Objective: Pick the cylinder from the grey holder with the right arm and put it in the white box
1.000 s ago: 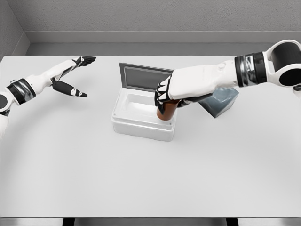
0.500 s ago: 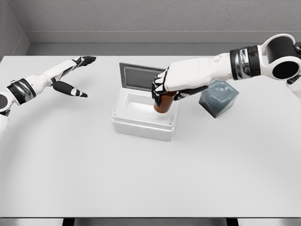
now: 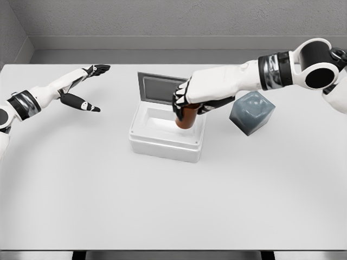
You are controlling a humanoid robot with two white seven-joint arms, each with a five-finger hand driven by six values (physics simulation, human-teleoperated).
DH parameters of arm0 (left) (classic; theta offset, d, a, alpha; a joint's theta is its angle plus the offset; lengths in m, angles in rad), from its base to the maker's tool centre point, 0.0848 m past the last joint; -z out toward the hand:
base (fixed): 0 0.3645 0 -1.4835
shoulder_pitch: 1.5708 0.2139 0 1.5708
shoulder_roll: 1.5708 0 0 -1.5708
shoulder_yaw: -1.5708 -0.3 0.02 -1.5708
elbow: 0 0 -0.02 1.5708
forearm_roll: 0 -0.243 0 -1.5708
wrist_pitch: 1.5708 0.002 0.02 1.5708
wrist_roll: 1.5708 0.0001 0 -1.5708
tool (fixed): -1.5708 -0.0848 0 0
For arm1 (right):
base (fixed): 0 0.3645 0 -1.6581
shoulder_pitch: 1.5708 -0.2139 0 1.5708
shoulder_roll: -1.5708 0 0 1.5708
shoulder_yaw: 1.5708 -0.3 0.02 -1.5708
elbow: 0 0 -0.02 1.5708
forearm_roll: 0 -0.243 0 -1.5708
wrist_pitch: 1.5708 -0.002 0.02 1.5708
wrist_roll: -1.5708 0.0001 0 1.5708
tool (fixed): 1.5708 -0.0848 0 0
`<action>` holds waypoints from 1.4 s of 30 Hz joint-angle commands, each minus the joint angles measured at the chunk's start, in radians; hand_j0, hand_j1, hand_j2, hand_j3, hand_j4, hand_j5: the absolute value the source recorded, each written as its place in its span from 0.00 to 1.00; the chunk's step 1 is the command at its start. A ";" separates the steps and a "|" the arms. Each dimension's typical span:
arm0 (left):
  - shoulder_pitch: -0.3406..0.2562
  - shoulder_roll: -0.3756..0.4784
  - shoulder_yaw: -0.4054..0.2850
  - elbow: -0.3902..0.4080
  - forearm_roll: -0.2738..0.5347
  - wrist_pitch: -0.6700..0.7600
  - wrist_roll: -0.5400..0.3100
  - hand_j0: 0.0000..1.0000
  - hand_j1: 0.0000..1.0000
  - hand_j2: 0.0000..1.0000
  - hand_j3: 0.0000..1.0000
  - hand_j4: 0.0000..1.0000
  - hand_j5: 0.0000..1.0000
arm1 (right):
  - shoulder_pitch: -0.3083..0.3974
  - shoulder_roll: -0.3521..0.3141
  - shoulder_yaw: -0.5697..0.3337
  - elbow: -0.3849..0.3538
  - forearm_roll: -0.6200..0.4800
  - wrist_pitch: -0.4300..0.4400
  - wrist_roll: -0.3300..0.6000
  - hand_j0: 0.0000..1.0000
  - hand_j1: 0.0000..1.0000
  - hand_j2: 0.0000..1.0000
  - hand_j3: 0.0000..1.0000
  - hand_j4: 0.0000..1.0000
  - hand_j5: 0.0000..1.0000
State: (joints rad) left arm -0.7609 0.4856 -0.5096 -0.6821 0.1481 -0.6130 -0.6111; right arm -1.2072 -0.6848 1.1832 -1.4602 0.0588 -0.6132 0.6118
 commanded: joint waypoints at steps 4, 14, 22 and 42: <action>0.000 0.001 0.002 0.000 0.008 0.002 0.000 1.00 1.00 1.00 1.00 1.00 1.00 | 0.000 0.002 0.009 0.061 0.015 0.002 -0.001 0.44 0.44 0.44 0.44 0.44 0.44; 0.000 0.001 0.002 0.000 0.008 0.002 0.000 1.00 1.00 1.00 1.00 1.00 1.00 | -0.015 0.042 0.044 0.093 0.015 0.002 -0.001 0.44 0.44 0.44 0.44 0.44 0.44; 0.000 -0.001 0.002 -0.002 0.008 0.002 0.000 1.00 1.00 1.00 1.00 1.00 1.00 | -0.017 0.048 0.053 0.107 0.022 0.002 -0.001 0.44 0.44 0.44 0.44 0.44 0.44; 0.002 -0.002 0.000 -0.004 0.010 0.002 0.000 1.00 1.00 1.00 1.00 1.00 1.00 | -0.020 0.050 0.058 0.123 0.027 0.002 -0.001 0.48 0.48 0.48 0.48 0.48 0.48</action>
State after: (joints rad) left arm -0.7593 0.4828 -0.5110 -0.6842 0.1502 -0.6130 -0.6111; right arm -1.2272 -0.6353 1.2401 -1.3417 0.0636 -0.6081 0.6138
